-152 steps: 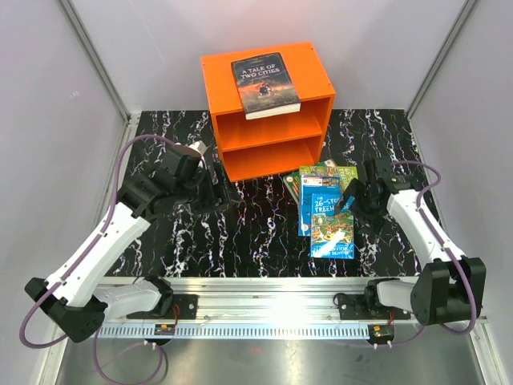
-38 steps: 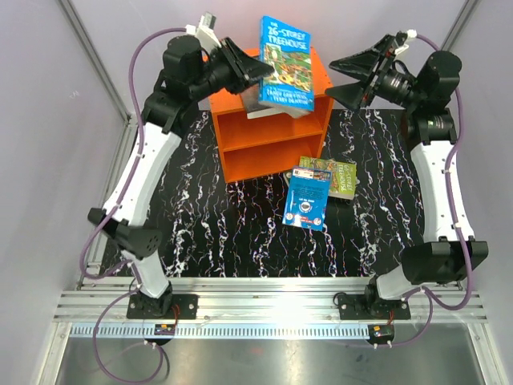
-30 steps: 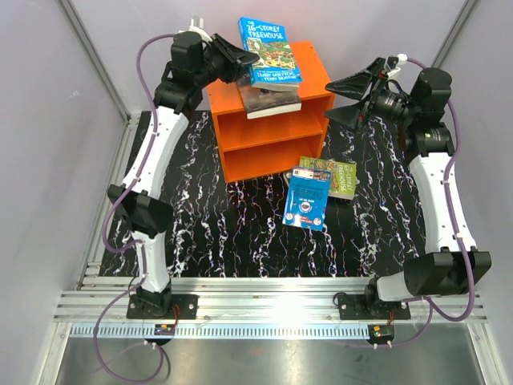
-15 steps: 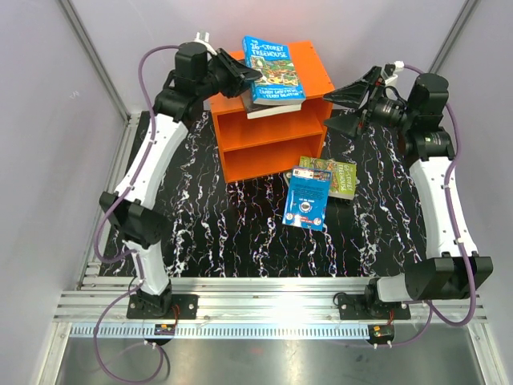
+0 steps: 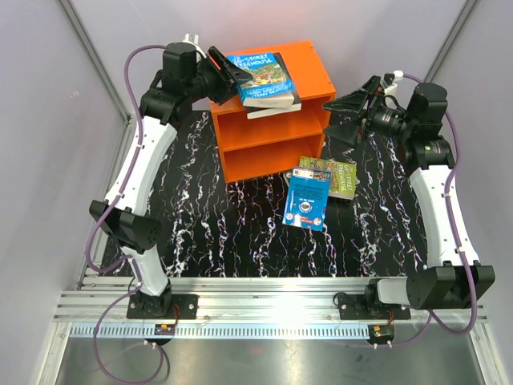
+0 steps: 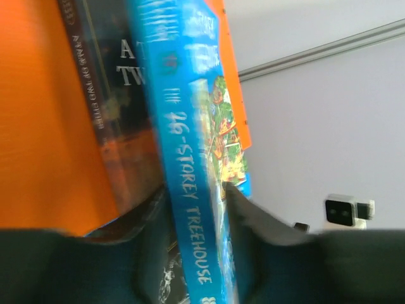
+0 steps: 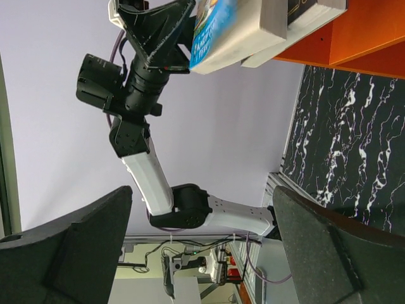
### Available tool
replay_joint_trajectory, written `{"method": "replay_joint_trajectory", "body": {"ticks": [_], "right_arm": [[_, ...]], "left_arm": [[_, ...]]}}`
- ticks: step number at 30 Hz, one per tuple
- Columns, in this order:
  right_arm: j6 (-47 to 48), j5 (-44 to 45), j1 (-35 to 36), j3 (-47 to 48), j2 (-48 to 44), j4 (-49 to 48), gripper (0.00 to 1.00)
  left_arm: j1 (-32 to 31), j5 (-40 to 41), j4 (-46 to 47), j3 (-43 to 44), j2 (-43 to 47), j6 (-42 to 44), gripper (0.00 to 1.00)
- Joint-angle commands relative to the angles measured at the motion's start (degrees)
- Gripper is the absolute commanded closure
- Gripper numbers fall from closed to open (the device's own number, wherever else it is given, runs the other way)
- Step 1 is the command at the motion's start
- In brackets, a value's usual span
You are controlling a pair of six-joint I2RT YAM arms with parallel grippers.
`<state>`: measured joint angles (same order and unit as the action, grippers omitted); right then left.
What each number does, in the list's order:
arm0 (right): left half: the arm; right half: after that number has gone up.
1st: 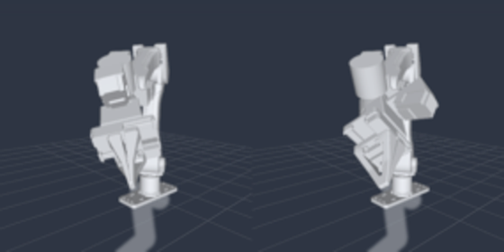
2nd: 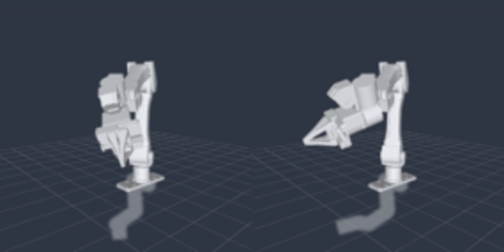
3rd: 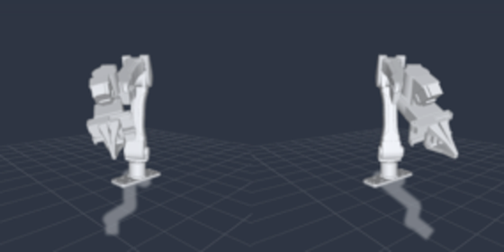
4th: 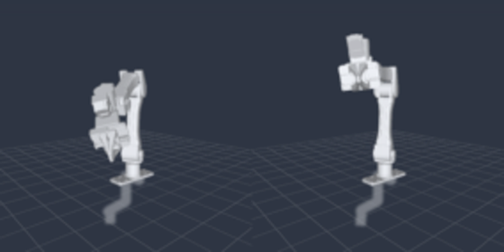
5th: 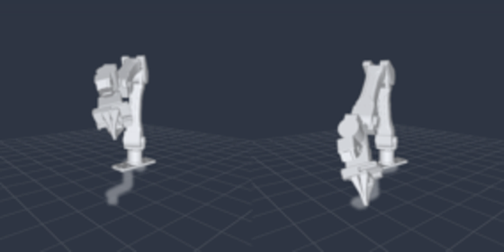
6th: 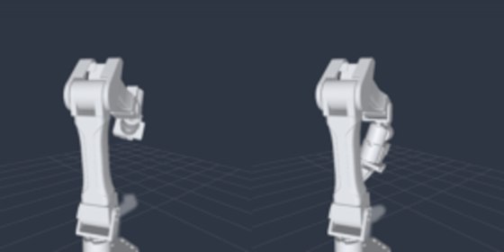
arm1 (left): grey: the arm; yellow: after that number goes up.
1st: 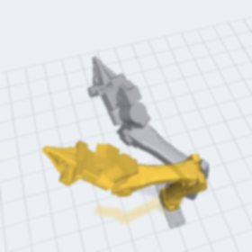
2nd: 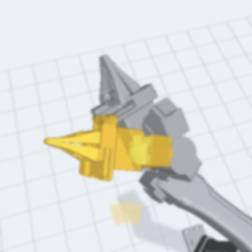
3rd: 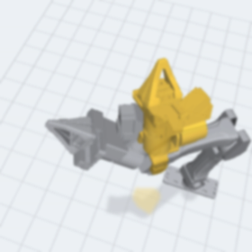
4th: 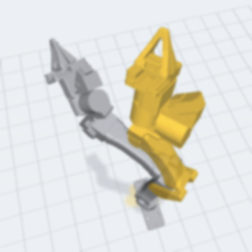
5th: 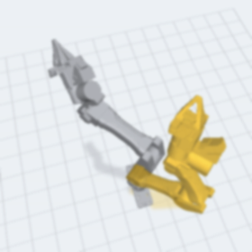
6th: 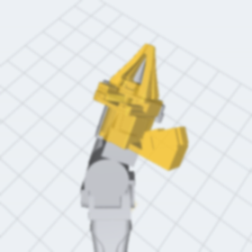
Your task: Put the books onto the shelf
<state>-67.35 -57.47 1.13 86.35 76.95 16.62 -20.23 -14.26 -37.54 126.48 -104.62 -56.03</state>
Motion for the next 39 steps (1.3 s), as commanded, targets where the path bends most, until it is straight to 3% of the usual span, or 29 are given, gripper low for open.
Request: {"method": "replay_joint_trajectory", "body": {"ticks": [1, 4, 8, 13, 18, 22, 30, 36, 39], "right_arm": [[1.08, 0.43, 0.28, -0.74, -2.76, -0.19, 0.00], [1.43, 0.61, 0.46, -1.62, -3.47, 0.43, 0.00], [1.96, 0.87, 0.37, -2.50, -4.00, 1.22, 0.00], [2.93, 1.05, 0.28, -3.11, -4.79, 2.89, 0.00], [3.37, 1.05, 0.37, -4.34, -5.40, 3.59, 0.00], [3.72, 1.05, 0.37, -4.87, -5.76, 4.12, 0.00], [4.42, 0.78, 0.46, -5.13, -6.20, 5.09, 0.00], [4.95, 0.78, 0.98, -5.57, -6.11, 5.53, 0.00], [5.47, 0.87, 1.42, -5.40, -5.84, 5.96, 0.00]], "left_arm": [[0.10, 1.96, 0.72, 0.61, 1.87, 1.89, 0.41], [0.19, 2.40, -0.95, 1.05, 1.87, 2.32, 0.26], [0.19, 2.40, -4.20, 3.16, 1.09, 3.64, 0.17], [0.28, 2.66, -17.53, 13.00, -3.13, 8.03, 0.11], [0.28, 5.64, -19.15, 7.13, 1.76, 10.59, 0.10], [0.37, 6.44, -17.48, 2.37, 4.77, 11.12, 0.24], [0.54, 8.55, -14.85, 1.85, 7.76, 10.94, 0.35], [1.77, 8.90, -13.61, 0.61, 8.73, 10.41, 0.71], [1.60, 6.88, -13.00, -0.08, 7.50, 10.16, 0.84]]}}
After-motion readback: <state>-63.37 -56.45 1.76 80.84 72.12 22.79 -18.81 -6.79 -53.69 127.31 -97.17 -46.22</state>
